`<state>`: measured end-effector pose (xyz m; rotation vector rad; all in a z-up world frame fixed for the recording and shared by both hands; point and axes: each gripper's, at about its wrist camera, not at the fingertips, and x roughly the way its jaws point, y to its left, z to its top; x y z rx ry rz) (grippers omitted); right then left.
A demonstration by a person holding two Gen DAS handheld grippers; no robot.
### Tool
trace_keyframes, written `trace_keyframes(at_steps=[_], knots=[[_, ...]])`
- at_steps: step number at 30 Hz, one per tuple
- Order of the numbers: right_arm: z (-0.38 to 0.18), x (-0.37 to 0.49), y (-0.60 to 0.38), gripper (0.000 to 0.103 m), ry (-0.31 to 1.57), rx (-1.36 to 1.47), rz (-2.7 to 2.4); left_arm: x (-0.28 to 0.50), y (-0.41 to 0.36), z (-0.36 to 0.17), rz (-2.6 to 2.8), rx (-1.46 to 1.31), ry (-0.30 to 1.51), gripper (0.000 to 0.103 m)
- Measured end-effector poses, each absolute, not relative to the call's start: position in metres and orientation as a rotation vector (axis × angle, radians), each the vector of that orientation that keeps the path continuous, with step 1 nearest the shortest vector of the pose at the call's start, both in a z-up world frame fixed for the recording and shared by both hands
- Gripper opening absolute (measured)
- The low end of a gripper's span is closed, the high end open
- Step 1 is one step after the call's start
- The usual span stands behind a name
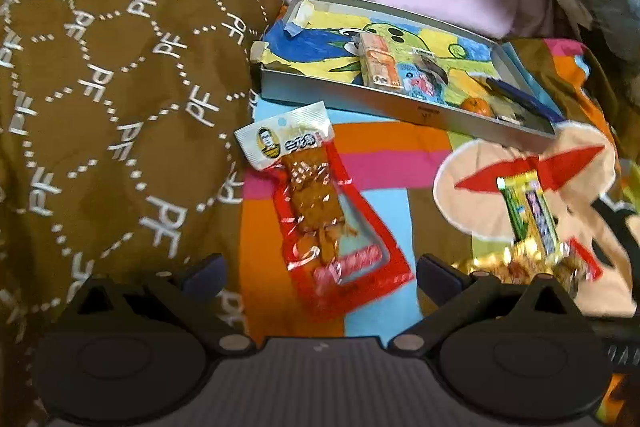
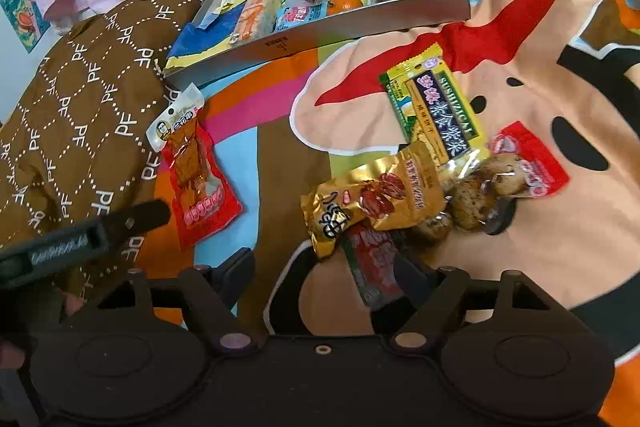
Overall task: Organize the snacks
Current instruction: 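Move left tool to red tofu-strip packet while right tool approaches gold packet, then close left tool on red tofu-strip packet while right tool grasps gold packet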
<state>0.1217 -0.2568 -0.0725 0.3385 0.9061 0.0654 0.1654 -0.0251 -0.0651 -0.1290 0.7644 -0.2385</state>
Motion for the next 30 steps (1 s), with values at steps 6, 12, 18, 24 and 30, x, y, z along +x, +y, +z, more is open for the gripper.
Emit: trace_keyframes(at_steps=[6,12,18,24,30], knots=[[-0.084,0.137,-0.259,0.065,0.912,0.411,0.031,0.200,-0.022,-0.077,-0.248,-0.256,0.797,0.103],[-0.090,0.145,-0.268,0.052,0.882,0.492,-0.013,0.227,-0.023,-0.094,-0.191,-0.313,0.826,0.103],[-0.097,0.155,-0.274,0.037,0.850,0.560,-0.041,0.236,-0.033,-0.095,-0.182,-0.273,0.799,0.102],[-0.100,0.164,-0.269,0.029,0.827,0.532,-0.043,0.229,-0.040,-0.095,-0.131,-0.190,0.764,0.082],[-0.096,0.166,-0.261,0.028,0.802,0.464,-0.026,0.223,-0.029,-0.096,-0.113,-0.270,0.737,0.070]])
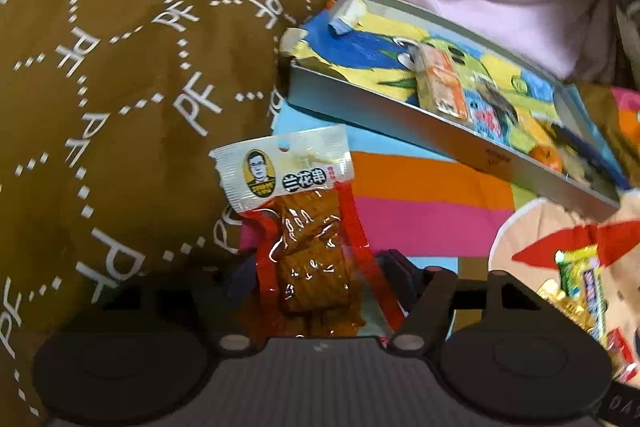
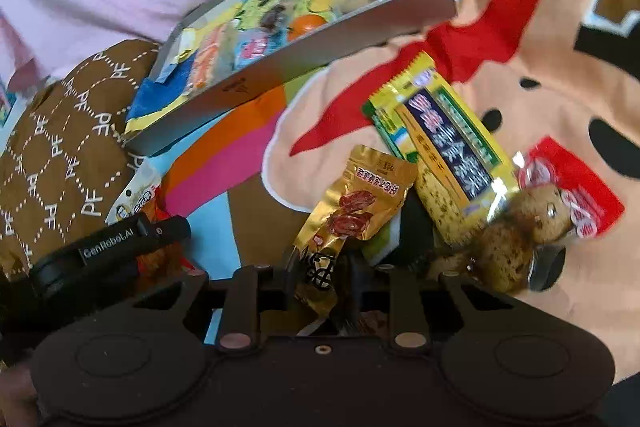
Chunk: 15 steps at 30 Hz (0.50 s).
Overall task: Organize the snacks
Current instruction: 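Close left tool on red tofu-strip packet while right tool grasps gold packet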
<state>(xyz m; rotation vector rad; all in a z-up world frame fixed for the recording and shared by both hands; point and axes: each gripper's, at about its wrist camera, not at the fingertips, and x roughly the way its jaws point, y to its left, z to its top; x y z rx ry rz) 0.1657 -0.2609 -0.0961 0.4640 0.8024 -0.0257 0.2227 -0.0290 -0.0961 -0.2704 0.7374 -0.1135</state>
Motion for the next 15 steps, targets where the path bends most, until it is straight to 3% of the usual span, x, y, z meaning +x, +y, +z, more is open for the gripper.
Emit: trace_keyframes(at_steps=[10,15], knots=[[-0.082,0.162,-0.235,0.021,0.746,0.241,0.039,0.206,-0.032,-0.097,-0.212,-0.298,0.765,0.065],[-0.082,0.165,-0.237,0.024,0.753,0.245,0.050,0.197,-0.038,-0.098,-0.240,-0.260,0.799,0.067]])
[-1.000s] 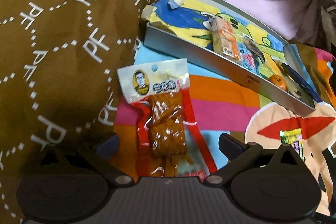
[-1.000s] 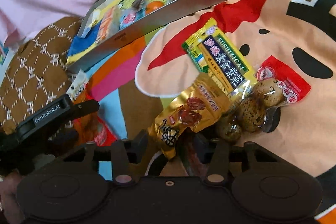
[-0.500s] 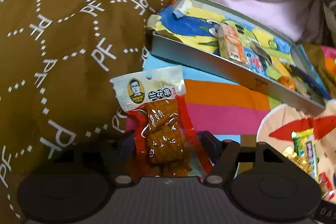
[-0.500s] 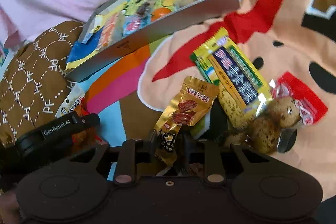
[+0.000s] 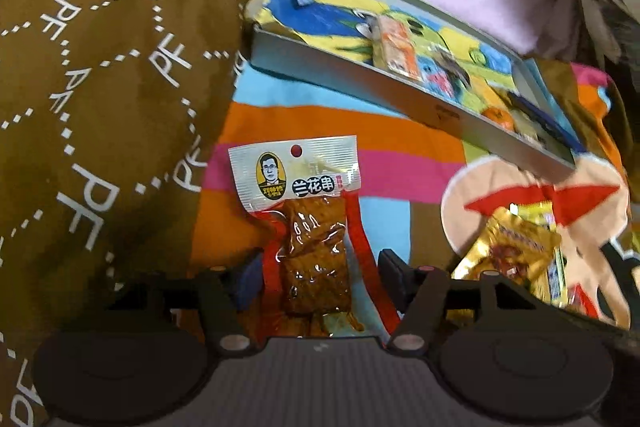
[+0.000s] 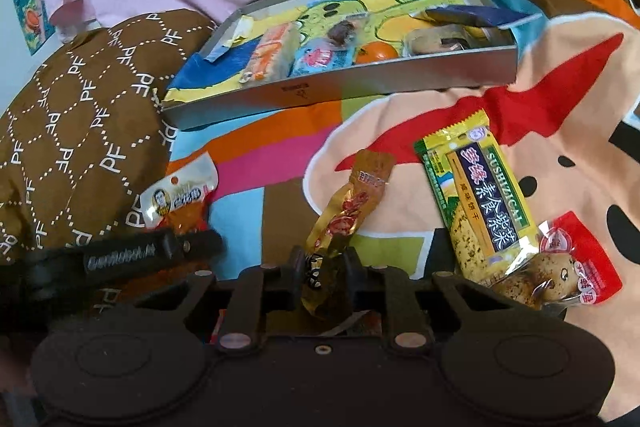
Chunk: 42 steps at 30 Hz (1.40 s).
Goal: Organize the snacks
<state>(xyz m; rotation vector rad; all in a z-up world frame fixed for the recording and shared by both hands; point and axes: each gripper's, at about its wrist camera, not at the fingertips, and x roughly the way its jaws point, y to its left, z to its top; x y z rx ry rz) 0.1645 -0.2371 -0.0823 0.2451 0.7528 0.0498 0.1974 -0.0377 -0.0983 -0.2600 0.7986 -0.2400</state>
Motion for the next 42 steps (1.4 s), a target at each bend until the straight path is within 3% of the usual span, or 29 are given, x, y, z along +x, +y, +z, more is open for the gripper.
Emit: trace_keyframes(at_steps=[12,27,42], knots=[[-0.091,0.180,-0.249,0.027,0.759,0.313,0.065,0.200,-0.050,-0.100,-0.254,-0.168,0.844,0.072],[-0.079,0.173,-0.220,0.019,0.688,0.114,0.148,0.191,-0.033,-0.096,-0.229,-0.281,0.824,0.055],[-0.085,0.178,-0.221,0.022,0.735,0.152,0.187,0.191,-0.027,-0.098,-0.226,-0.342,0.829,0.054]])
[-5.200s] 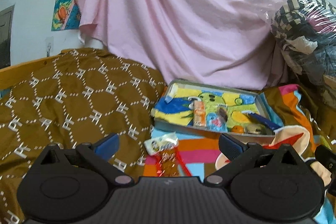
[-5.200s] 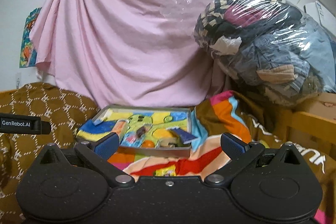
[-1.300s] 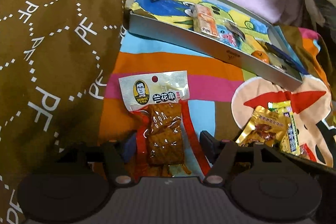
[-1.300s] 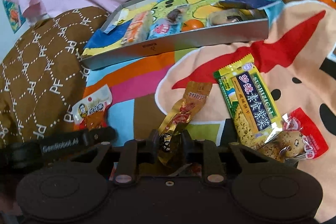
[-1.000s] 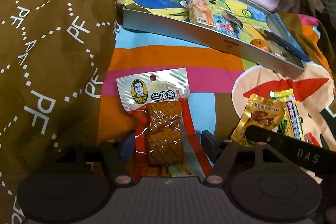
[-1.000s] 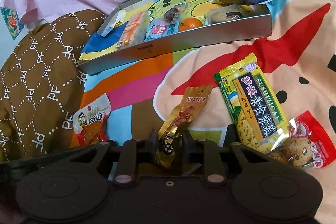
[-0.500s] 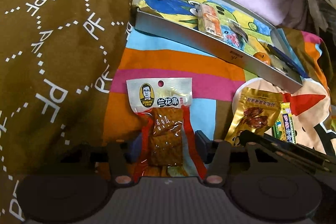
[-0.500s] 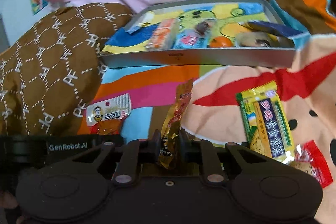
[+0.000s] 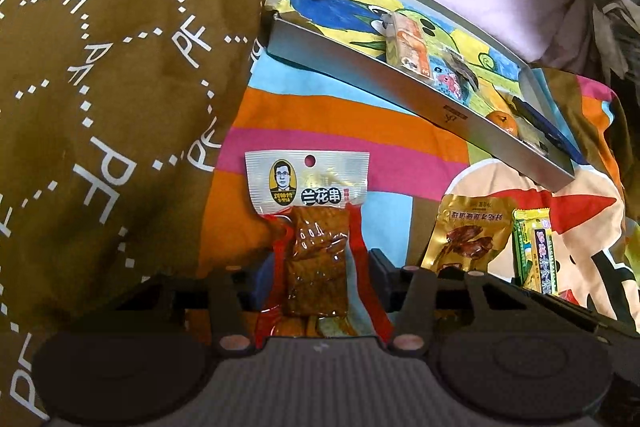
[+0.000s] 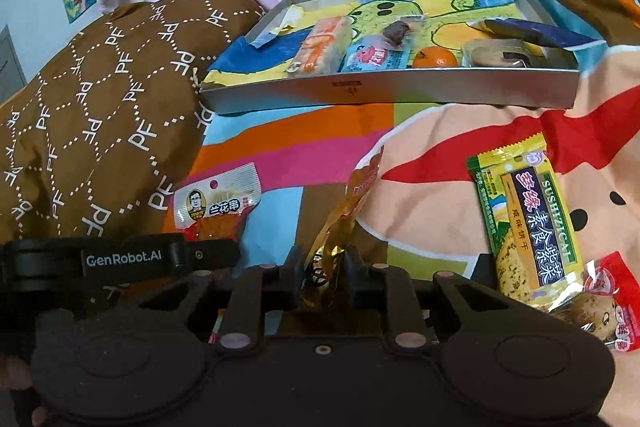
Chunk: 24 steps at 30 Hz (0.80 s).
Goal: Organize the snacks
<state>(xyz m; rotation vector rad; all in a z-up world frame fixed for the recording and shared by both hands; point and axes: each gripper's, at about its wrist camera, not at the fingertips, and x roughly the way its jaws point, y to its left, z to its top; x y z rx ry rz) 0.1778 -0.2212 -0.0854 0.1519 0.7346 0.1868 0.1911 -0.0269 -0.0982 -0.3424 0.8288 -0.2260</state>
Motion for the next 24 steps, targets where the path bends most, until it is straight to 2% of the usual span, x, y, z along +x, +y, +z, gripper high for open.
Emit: trace_keyframes(at_steps=[10,18,22,24], knots=[[-0.071,0.167,-0.203,0.017,0.651,-0.101,0.126,0.195,-0.031,-0.100,-0.252,-0.347,0.858,0.072],[-0.060,0.171,-0.226,0.017,0.657,-0.048,0.057,0.193,-0.050,-0.101,-0.280,-0.244,0.868,0.088],[-0.057,0.171,-0.227,0.017,0.653,-0.035,0.059,0.191,-0.064,-0.103,-0.273,-0.139,0.870,0.087],[-0.057,0.170,-0.226,0.017,0.653,-0.039,0.065,0.190,-0.072,-0.104,-0.249,-0.080,0.867,0.078]])
